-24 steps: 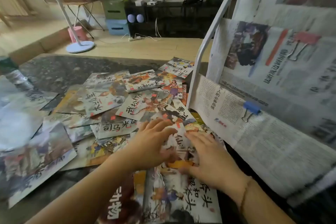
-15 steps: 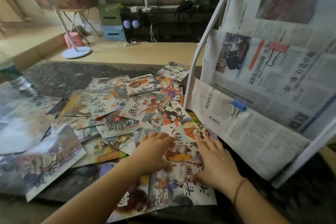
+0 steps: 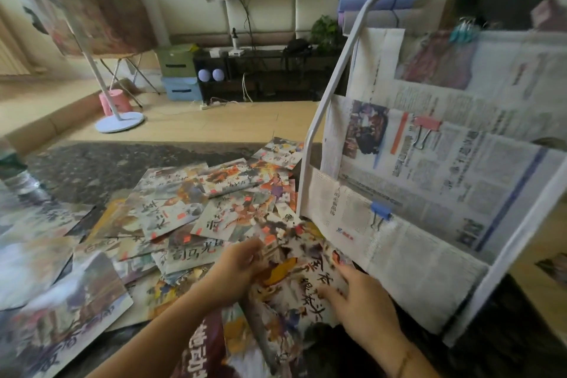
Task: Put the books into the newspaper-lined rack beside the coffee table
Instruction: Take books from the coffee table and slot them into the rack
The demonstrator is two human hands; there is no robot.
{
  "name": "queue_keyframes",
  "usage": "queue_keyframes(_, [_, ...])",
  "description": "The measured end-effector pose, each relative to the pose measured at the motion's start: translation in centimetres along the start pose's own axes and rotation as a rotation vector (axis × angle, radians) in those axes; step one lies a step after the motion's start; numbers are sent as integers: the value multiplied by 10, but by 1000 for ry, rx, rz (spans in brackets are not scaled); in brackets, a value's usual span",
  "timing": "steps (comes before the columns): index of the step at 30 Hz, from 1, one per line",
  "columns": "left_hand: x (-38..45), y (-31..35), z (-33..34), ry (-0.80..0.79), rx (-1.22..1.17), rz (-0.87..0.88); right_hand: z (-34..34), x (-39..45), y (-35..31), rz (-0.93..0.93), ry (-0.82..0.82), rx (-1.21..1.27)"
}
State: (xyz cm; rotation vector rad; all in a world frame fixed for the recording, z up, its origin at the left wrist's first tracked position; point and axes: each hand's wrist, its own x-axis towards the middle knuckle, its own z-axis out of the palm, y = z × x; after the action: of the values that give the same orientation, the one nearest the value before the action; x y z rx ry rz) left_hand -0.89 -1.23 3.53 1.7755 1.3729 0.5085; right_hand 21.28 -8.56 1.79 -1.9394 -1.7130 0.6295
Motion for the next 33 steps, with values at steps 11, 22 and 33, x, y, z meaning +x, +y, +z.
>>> queue_keyframes(11, [25,110,-11,129,-675,131,-103,8,-33,47,413,597])
queue_keyframes(22, [127,131,-19,313,-46,173,-152,-4,15,11,724,290])
queue_keyframes(33, [164,115,4,319,138,115,-134,-17,38,-391,995,196])
